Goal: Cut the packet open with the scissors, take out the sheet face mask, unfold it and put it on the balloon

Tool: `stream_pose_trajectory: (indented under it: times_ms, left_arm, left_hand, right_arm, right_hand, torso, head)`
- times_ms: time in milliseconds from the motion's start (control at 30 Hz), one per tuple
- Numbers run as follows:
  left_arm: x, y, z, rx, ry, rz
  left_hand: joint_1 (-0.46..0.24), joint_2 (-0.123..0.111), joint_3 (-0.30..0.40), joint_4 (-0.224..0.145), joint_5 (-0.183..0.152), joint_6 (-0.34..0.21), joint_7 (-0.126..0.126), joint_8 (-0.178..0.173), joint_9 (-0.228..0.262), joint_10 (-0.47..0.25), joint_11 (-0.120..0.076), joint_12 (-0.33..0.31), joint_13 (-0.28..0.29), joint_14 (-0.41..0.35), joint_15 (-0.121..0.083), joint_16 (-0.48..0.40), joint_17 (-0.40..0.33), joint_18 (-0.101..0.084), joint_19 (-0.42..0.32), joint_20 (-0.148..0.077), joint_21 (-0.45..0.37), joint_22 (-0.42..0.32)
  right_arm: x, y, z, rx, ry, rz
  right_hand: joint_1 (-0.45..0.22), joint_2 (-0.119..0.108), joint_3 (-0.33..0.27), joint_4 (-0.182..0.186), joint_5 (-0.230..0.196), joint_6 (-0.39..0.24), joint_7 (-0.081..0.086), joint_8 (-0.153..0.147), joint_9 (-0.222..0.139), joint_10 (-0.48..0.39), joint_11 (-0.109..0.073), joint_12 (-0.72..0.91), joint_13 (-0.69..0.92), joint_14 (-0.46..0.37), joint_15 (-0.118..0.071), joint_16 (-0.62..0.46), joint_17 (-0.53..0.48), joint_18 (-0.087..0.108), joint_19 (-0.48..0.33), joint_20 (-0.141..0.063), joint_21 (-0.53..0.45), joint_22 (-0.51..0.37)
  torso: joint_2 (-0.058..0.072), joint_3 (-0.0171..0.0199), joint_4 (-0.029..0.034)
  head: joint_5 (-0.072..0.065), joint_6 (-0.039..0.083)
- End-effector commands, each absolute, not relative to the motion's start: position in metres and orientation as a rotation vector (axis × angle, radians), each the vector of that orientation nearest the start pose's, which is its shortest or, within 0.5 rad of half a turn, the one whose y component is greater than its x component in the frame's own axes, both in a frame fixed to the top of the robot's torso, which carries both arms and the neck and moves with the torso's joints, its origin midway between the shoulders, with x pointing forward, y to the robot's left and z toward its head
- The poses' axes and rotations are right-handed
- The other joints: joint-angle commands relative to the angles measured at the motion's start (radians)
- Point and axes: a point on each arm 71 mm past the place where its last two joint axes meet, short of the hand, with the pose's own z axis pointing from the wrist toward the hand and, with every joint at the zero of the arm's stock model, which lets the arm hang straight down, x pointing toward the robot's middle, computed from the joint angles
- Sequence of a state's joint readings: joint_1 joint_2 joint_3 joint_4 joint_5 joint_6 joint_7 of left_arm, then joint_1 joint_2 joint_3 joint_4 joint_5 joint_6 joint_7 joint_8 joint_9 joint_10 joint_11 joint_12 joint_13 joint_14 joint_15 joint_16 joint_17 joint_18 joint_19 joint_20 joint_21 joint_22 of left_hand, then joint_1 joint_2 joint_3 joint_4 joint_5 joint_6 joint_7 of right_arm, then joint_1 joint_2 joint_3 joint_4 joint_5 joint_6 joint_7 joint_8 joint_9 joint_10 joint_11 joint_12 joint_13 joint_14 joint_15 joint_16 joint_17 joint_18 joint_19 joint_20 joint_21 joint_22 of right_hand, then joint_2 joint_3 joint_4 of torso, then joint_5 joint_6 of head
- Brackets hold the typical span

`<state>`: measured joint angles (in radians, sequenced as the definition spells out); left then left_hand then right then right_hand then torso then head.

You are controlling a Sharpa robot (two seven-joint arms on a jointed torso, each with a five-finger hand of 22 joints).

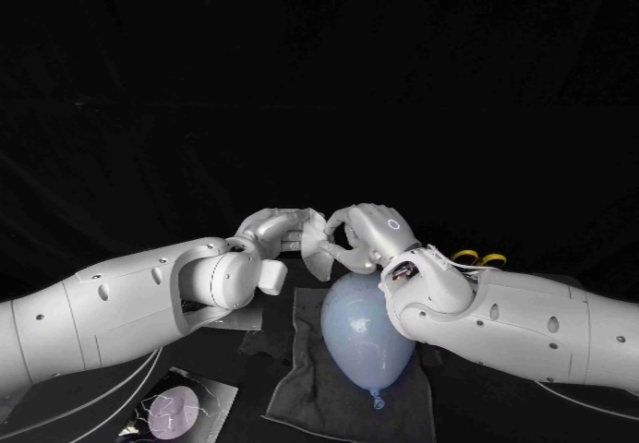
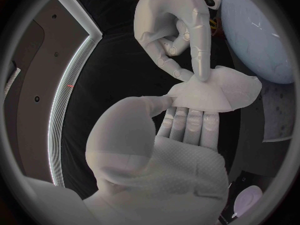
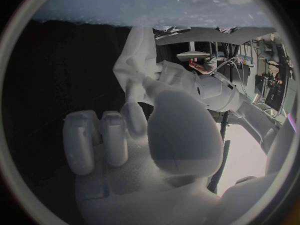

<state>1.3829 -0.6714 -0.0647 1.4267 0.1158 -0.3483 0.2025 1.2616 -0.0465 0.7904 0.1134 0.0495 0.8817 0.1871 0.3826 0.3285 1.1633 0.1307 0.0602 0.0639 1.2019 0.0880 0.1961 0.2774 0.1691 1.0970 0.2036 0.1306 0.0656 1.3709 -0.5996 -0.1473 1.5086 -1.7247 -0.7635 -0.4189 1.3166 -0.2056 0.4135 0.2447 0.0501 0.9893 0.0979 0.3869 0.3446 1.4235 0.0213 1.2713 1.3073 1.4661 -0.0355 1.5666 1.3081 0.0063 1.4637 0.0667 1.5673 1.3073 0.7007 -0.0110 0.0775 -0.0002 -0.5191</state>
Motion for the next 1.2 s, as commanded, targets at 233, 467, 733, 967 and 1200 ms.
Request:
stream_pose_trajectory:
  times_ms: [233, 467, 733, 967, 1200]
  left_arm:
    - [0.528, 0.146, -0.111, -1.152, 1.504, -1.588]
    - [0.528, 0.147, -0.112, -1.154, 1.500, -1.583]
    - [0.529, 0.149, -0.112, -1.154, 1.496, -1.575]
    - [0.531, 0.152, -0.112, -1.154, 1.489, -1.567]
    - [0.531, 0.153, -0.110, -1.092, 1.491, -1.557]
  left_hand:
    - [0.009, 0.004, 0.000, 0.003, 0.002, 0.009, 0.001, 0.002, 0.002, 0.004, 0.003, 0.004, 0.000, -0.001, -0.006, -0.003, 0.001, 0.017, 0.001, 0.004, -0.006, 0.001]
    - [0.010, 0.004, 0.000, 0.002, 0.002, 0.009, 0.001, 0.002, 0.002, 0.004, 0.003, 0.004, 0.000, 0.000, -0.006, -0.003, 0.001, 0.017, 0.001, 0.003, -0.006, 0.001]
    - [0.011, 0.005, 0.000, 0.002, 0.002, 0.009, 0.001, 0.002, 0.002, 0.004, 0.003, 0.004, 0.000, 0.001, -0.007, -0.002, 0.001, 0.017, 0.001, 0.003, -0.006, 0.001]
    - [0.012, 0.005, -0.001, 0.002, 0.002, 0.009, 0.001, 0.002, 0.002, 0.004, 0.003, 0.004, 0.000, 0.002, -0.007, -0.002, 0.001, 0.017, 0.001, 0.003, -0.006, 0.001]
    - [0.012, 0.004, -0.003, 0.002, 0.002, 0.010, 0.001, 0.002, 0.002, 0.005, 0.002, 0.004, 0.001, 0.004, -0.007, -0.002, 0.001, 0.016, 0.000, 0.004, -0.007, 0.001]
  right_arm:
    - [0.489, -0.098, -0.106, -0.175, 1.123, 0.611]
    - [0.486, -0.098, -0.105, -0.176, 1.100, 0.635]
    - [0.483, -0.101, -0.104, -0.174, 1.093, 0.653]
    - [0.481, -0.104, -0.103, -0.168, 1.096, 0.656]
    - [0.481, -0.110, -0.103, -0.132, 1.110, 0.667]
  right_hand:
    - [0.122, 0.079, 0.110, -0.100, 0.000, 0.027, -0.014, 0.029, 0.017, 0.013, -0.014, 0.020, 0.097, 0.105, -0.020, 0.004, 0.263, -0.006, 0.107, -0.012, 0.004, 0.264]
    - [0.094, 0.098, 0.160, -0.112, -0.001, 0.015, -0.015, 0.058, 0.038, 0.028, -0.015, 0.035, 0.106, 0.105, -0.020, 0.004, 0.263, -0.006, 0.107, -0.014, 0.004, 0.264]
    - [0.073, 0.094, 0.182, -0.121, -0.001, 0.008, -0.015, 0.074, 0.050, 0.030, -0.016, 0.035, 0.107, 0.105, -0.021, 0.004, 0.263, -0.006, 0.107, -0.015, 0.004, 0.264]
    - [0.036, 0.091, 0.189, -0.107, -0.001, 0.001, -0.020, 0.085, 0.057, 0.029, -0.019, 0.031, 0.105, 0.105, -0.023, 0.004, 0.263, -0.006, 0.107, -0.016, 0.004, 0.264]
    - [0.029, 0.114, 0.219, -0.104, -0.001, -0.002, -0.019, 0.091, 0.061, 0.031, -0.019, 0.032, 0.107, 0.105, -0.024, 0.004, 0.263, -0.006, 0.107, -0.017, 0.004, 0.264]
  torso:
    - [0.000, 0.0005, -0.0003]
    - [0.000, 0.0004, 0.0002]
    - [0.000, 0.0004, 0.0001]
    - [0.000, 0.0004, -0.0003]
    - [0.000, 0.0004, -0.0002]
  head:
    - [0.000, -0.002]
    - [0.000, -0.001]
    - [0.001, -0.002]
    - [0.002, -0.001]
    - [0.003, -0.001]
